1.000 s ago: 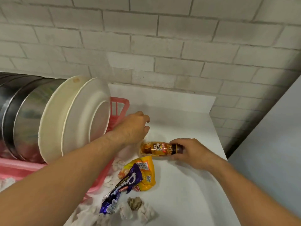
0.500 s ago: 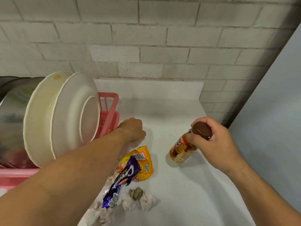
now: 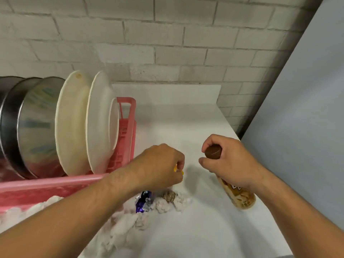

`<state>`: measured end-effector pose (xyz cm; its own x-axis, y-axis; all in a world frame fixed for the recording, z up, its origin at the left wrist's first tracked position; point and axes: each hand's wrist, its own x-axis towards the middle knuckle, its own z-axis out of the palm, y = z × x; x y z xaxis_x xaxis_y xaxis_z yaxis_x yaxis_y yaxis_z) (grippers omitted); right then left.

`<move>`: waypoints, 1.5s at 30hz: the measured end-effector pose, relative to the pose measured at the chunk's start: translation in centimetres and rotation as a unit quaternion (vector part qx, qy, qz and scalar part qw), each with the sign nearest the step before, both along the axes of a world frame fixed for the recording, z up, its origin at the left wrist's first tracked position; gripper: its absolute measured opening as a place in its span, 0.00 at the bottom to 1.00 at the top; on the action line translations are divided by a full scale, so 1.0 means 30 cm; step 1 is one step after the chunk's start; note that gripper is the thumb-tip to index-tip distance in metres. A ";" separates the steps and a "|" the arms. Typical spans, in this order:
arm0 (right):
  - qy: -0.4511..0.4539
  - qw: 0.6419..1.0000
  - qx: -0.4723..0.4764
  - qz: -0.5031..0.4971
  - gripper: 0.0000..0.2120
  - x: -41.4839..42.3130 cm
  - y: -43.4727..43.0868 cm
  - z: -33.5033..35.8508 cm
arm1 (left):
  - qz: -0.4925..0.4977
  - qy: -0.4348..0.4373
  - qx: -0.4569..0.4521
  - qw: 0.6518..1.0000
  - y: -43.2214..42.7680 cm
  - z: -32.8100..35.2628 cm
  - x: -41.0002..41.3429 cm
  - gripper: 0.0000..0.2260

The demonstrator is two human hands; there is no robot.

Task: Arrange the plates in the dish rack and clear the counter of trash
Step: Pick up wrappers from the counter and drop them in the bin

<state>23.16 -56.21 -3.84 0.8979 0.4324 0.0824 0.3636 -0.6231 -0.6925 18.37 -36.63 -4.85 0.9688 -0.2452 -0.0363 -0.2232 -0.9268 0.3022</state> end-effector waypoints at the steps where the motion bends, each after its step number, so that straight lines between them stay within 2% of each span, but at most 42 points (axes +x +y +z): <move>1: 0.002 1.000 0.002 -0.008 0.08 -0.017 -0.001 -0.006 | -0.020 0.006 0.036 0.999 -0.007 -0.029 -0.023 0.05; 6: -0.002 0.999 0.014 -0.053 0.10 -0.117 -0.016 -0.015 | -0.079 0.018 0.228 0.970 -0.043 -0.157 -0.055 0.07; 12: -0.009 0.993 0.056 -0.099 0.11 -0.224 -0.055 -0.043 | -0.082 0.033 0.299 0.950 -0.075 -0.184 -0.063 0.08; 16: -0.017 0.990 0.075 -0.122 0.10 -0.260 -0.082 -0.037 | -0.065 0.029 0.262 0.963 -0.068 -0.165 -0.048 0.09; 20: -0.023 0.989 0.071 -0.131 0.11 -0.280 -0.103 -0.015 | -0.079 0.045 0.164 0.982 -0.079 -0.073 -0.043 0.18; 22: -0.021 0.988 0.069 -0.134 0.11 -0.288 -0.104 -0.009 | -0.117 0.071 0.205 0.969 -0.110 -0.063 -0.070 0.19; 25: -0.024 0.989 0.054 -0.136 0.11 -0.302 -0.102 -0.001 | -0.133 0.085 0.286 0.945 -0.150 -0.131 -0.101 0.13; 29: -0.031 0.989 0.032 -0.141 0.11 -0.326 -0.084 0.013 | -0.121 0.060 0.280 0.950 -0.155 -0.165 -0.103 0.12; 36: -0.089 0.977 0.065 -0.183 0.11 -0.389 -0.022 -0.009 | -0.113 -0.044 0.133 0.984 -0.091 -0.049 -0.153 0.11; 40: -0.102 0.971 0.057 -0.210 0.11 -0.445 0.014 -0.047 | -0.137 -0.093 0.060 0.984 -0.004 0.031 -0.200 0.10; 45: -0.082 0.977 0.046 -0.192 0.10 -0.517 0.083 -0.066 | -0.142 -0.079 0.017 0.987 0.091 0.045 -0.312 0.10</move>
<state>7.65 -53.74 -5.82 0.9642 0.0496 0.2606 0.2250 -0.6729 -0.7046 9.01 -33.90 -3.51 0.8556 -0.5085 0.0964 -0.5169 -0.8294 0.2120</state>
